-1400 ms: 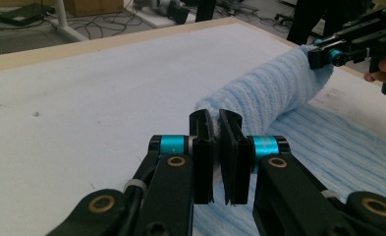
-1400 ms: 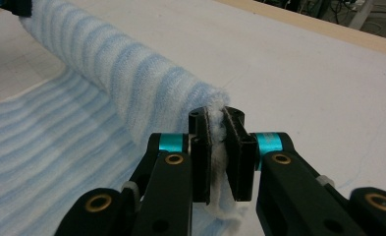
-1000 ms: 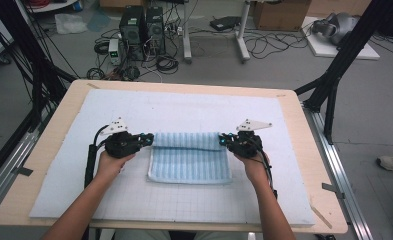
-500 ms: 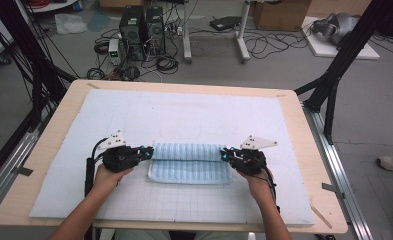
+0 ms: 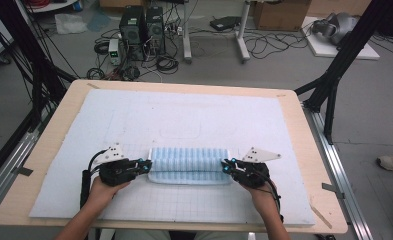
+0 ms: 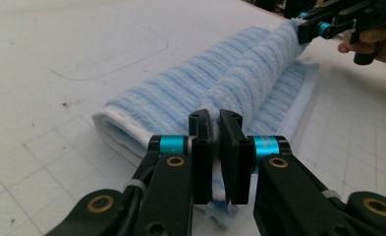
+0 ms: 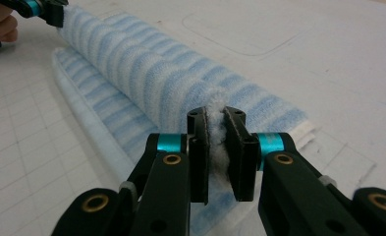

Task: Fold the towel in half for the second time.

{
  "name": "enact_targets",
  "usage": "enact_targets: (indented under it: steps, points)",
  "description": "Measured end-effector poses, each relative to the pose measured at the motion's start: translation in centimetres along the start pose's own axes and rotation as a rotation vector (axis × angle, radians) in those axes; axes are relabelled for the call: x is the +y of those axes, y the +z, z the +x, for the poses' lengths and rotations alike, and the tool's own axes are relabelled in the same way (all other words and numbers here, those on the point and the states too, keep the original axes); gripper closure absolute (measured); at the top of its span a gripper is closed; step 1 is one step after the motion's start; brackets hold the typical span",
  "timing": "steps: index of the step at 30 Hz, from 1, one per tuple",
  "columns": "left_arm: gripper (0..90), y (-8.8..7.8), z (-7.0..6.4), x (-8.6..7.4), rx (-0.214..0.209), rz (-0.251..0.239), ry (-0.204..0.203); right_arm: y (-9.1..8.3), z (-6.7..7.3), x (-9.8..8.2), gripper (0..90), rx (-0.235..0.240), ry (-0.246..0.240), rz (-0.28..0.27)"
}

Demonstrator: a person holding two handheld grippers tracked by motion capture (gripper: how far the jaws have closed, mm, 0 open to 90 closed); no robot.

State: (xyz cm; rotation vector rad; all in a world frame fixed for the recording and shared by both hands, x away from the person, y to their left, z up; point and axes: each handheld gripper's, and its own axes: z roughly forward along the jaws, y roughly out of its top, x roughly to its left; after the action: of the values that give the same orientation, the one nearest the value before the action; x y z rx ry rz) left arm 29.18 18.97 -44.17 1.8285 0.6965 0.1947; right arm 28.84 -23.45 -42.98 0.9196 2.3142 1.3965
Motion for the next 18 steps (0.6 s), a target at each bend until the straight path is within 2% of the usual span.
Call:
enact_targets:
  steps: [7, 9, 11, 13, 15, 18]
  points:
    - [85.0, -0.6, -0.5, -0.5, -0.032, 0.010, 0.004, -0.8, 0.9, -0.5, 80.1, 0.002, -0.023, 0.023]
    - [84.8, -0.9, -0.6, -0.4, -0.034, 0.004, 0.009, -1.0, 1.0, -0.6, 76.7, -0.001, -0.034, 0.034]
    - [83.2, -1.2, -0.6, -0.3, -0.038, -0.023, 0.001, -1.3, 1.0, -0.7, 68.7, -0.007, -0.029, 0.033]
    - [77.8, -1.6, -0.5, 0.0, -0.046, -0.065, -0.020, -1.9, 0.7, -0.7, 64.8, -0.020, -0.010, 0.013]
    - [69.0, -2.0, -0.3, 0.3, -0.040, -0.116, -0.050, -2.6, 0.4, -0.7, 63.3, -0.033, 0.014, -0.013]
    - [65.6, -2.1, -0.1, 0.8, -0.016, -0.151, -0.059, -3.0, 0.1, -0.6, 62.7, -0.039, 0.050, -0.052]
